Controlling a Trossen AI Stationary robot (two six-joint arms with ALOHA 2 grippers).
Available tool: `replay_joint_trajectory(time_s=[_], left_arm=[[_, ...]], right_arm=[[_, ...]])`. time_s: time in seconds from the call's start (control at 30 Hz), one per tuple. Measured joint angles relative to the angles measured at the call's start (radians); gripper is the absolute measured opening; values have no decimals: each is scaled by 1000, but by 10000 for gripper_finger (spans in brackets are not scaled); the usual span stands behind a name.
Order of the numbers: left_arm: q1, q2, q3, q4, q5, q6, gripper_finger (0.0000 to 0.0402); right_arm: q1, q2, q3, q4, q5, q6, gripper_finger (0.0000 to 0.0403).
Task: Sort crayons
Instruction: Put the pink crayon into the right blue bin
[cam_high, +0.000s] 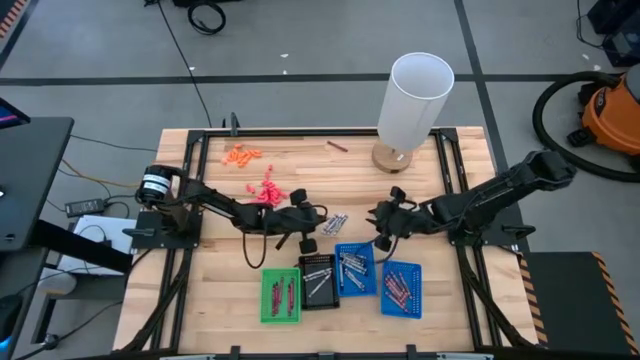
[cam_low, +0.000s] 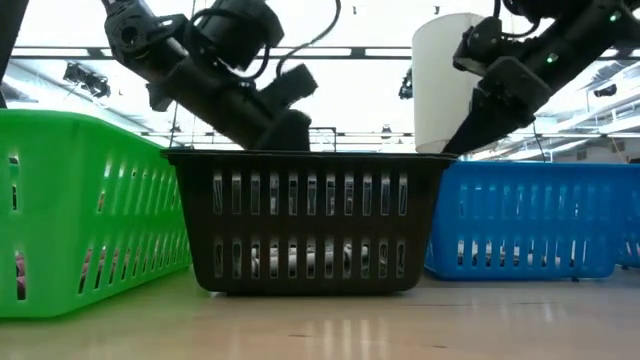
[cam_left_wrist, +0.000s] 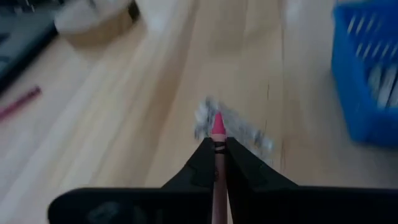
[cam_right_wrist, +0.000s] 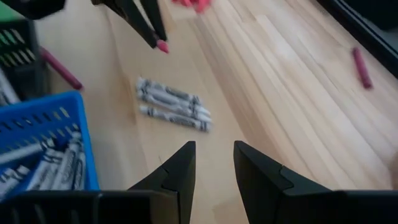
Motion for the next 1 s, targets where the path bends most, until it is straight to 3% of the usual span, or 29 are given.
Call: replay_joint_trajectory(time_s=[0.23,0.53,0.63,0.8,1.0], left_arm=[[-4,0,0,191,17,69,18],[-4,0,1,396,85,158,18],[-4,0,1,453,90,177,18],[7,0,2,569,214,176,18],[9,30,6,742,267,176,18]], right_arm=[[-51,-8,-67,263,-106,-160,117],[-68,-17,-67,292,-136,-193,123],[-68,-12,-67,329,-142,-205,135],[-70,6,-67,428,-177,-250,165],[-70,54,-67,554,-188,-301,197]])
